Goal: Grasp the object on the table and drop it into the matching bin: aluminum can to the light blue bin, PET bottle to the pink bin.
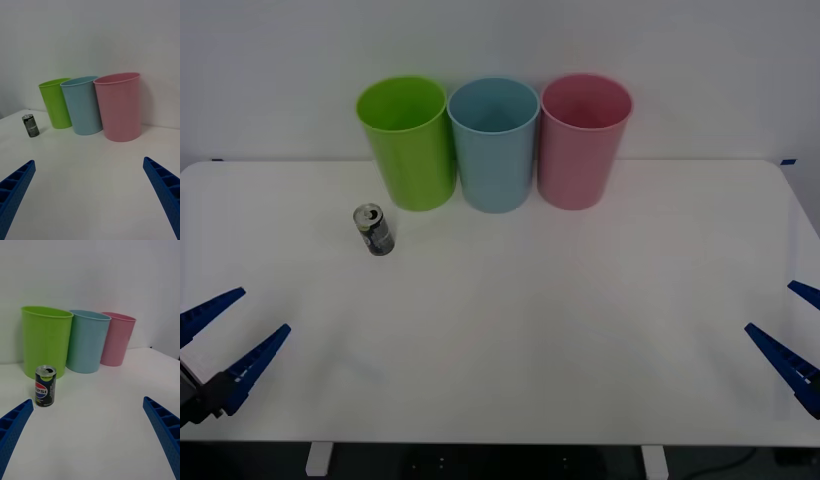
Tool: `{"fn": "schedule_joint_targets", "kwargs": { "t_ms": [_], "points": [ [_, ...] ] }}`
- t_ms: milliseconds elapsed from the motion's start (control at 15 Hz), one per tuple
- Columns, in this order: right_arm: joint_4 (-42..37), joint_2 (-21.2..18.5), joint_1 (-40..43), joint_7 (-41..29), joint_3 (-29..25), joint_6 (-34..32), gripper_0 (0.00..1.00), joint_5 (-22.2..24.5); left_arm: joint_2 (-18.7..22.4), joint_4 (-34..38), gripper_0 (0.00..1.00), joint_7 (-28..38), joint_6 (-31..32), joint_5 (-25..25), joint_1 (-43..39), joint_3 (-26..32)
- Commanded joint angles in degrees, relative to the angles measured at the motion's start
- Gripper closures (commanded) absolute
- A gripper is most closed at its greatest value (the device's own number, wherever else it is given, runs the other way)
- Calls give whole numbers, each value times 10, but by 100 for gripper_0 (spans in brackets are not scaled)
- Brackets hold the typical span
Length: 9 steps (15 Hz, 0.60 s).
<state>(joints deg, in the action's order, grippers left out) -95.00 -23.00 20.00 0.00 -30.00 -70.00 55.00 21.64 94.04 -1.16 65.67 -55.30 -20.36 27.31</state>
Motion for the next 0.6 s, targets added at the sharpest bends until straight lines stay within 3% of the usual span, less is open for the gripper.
{"fn": "schedule_joint_targets", "kwargs": {
  "t_ms": [67,333,600],
  "points": [
    [0,0,0,0,0,0,0,0,0,-1,0,-9,-48,-3,-7,-11],
    [0,0,0,0,0,0,0,0,0,-1,0,-42,-115,-4,-14,-31],
    [0,0,0,0,0,0,0,0,-1,-1,0,-37,-172,-41,6,-51]
  ]
}}
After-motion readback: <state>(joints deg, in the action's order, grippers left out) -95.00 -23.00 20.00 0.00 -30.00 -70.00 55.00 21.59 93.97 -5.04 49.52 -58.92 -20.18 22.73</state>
